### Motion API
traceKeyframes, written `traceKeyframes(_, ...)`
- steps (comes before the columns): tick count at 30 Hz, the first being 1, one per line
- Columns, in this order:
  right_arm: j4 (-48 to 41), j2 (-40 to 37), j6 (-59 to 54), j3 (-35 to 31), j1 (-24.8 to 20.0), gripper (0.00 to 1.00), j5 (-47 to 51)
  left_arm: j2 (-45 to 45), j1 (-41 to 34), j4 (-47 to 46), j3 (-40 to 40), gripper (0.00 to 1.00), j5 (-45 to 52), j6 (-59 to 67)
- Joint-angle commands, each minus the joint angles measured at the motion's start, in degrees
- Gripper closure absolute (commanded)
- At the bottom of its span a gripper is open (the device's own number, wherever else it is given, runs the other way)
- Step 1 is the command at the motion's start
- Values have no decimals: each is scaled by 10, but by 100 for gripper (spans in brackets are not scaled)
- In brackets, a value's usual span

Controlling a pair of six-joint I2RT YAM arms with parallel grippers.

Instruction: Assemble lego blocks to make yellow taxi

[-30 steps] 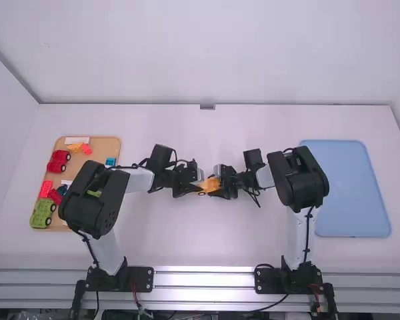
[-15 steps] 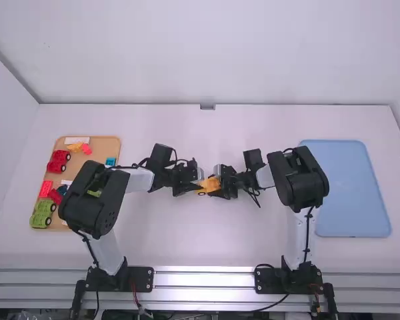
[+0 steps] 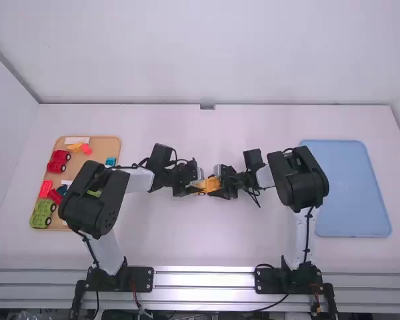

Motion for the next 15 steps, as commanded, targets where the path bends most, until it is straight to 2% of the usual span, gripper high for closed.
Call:
traceKeyframes(1, -9, 15, 12, 0, 2, 49, 31, -4, 3, -2, -3, 45, 5, -2)
traceKeyframes(5, -9, 15, 12, 0, 2, 49, 31, -4, 2, -1, -3, 47, 5, -2)
traceKeyframes(7, -8, 15, 12, 0, 2, 49, 32, -4, 3, 0, -3, 64, 5, -1)
traceKeyframes(9, -8, 15, 12, 0, 2, 49, 31, -4, 2, 3, -3, 76, 5, -2)
traceKeyframes(12, -8, 15, 12, 0, 2, 49, 31, -4, 2, 9, -3, 82, 17, -2)
traceKeyframes(15, -8, 15, 12, 0, 2, 48, 31, -4, 3, 15, -3, 83, 42, -2)
